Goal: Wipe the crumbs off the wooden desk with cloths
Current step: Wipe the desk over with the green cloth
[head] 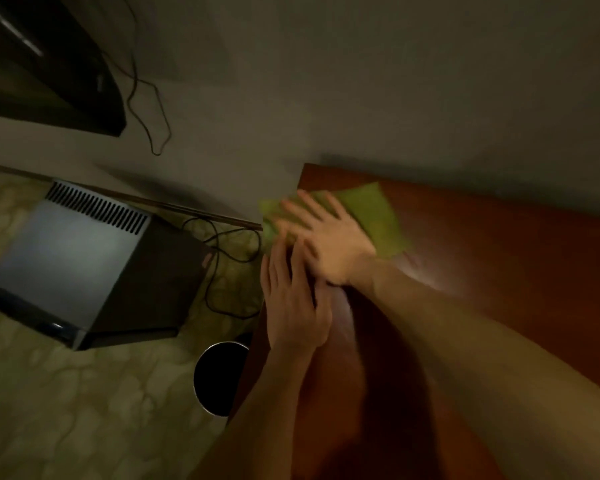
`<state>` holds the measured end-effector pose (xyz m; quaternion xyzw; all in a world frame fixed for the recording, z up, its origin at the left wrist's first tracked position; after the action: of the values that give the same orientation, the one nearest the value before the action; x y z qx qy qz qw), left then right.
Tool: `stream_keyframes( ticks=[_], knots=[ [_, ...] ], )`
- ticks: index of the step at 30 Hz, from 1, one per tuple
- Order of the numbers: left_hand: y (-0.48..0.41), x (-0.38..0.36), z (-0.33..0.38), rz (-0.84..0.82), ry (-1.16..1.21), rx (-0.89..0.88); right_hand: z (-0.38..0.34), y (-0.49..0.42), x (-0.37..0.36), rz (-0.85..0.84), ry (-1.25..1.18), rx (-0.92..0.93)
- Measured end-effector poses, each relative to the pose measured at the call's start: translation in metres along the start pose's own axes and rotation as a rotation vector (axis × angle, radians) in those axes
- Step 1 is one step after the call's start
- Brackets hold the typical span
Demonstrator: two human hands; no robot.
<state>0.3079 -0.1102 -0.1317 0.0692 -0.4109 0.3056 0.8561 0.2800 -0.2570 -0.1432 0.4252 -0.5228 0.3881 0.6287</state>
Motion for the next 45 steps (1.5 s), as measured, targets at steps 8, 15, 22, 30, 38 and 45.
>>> stream_keyframes(
  ticks=[8,15,22,30,38,45],
  knots=[
    [0.004,0.004,-0.004,0.048,0.033,0.022,0.018,0.085,-0.013,0.035,-0.025,0.036],
    [0.006,-0.006,-0.004,-0.053,-0.094,-0.125,0.079,0.224,-0.032,-0.172,-0.108,-0.951],
    [0.007,-0.008,-0.006,-0.027,-0.043,-0.109,-0.050,0.130,-0.005,-0.137,-0.078,-0.547],
    [0.008,-0.006,-0.008,-0.006,0.011,-0.083,0.029,0.184,-0.024,-0.109,-0.100,-0.581],
    [0.001,-0.004,0.001,-0.117,-0.065,-0.003,0.036,0.244,-0.029,-0.179,-0.109,-0.718],
    [-0.009,0.038,-0.001,-0.400,0.208,0.139,-0.184,0.158,0.012,-0.131,-0.071,0.046]
  ],
)
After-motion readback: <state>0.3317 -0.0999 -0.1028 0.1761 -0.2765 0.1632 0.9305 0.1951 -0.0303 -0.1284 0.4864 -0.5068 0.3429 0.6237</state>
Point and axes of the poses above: each hand's wrist, its own y-axis away from the middle knuckle, its own x-axis out of the back of the hand, z = x × y, the point moved 2 cm from there along -y, towards the middle knuckle, and after that the axes turned 13 degrees about y, right-handed, at the moved point
